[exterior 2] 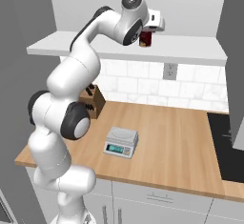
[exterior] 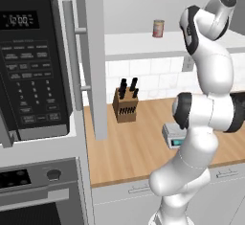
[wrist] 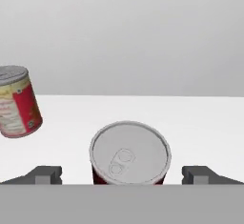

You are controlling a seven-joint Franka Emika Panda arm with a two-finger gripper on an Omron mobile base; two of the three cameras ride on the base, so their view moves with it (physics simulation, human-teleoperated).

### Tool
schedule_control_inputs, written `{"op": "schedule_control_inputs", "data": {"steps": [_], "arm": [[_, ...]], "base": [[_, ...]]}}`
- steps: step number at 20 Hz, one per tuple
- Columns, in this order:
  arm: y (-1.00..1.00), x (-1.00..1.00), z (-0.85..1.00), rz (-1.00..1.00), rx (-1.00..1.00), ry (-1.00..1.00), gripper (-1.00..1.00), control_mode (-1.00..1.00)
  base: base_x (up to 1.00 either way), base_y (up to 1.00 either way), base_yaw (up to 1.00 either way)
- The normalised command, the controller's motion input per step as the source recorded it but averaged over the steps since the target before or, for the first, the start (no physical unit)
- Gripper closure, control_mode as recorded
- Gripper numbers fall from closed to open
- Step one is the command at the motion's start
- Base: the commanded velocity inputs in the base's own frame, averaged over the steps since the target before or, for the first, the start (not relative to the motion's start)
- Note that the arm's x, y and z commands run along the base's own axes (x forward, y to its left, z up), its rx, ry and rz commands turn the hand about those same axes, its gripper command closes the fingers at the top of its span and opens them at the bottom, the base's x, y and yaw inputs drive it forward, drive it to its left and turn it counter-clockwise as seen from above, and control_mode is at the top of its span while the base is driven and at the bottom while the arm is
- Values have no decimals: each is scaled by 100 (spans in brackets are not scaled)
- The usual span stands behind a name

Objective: Pick the canned food and place it on the digital scale for weighing, and close the cabinet.

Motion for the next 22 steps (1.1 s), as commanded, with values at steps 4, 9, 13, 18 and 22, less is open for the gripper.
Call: {"op": "schedule_control_inputs", "data": {"steps": [4, 9, 13, 18, 22], "arm": [[0, 19, -4, 0, 0, 0, -100, -100], [0, 21, -11, 0, 0, 0, -100, -100], [-23, 1, -12, 2, 0, 0, -100, -100], [-1, 0, -16, 1, 0, 0, -100, -100], [16, 4, -14, 0, -1, 0, -100, -100]], "base": [[0, 0, 0], [0, 0, 0], [0, 0, 0], [0, 0, 0], [0, 0, 0]]}}
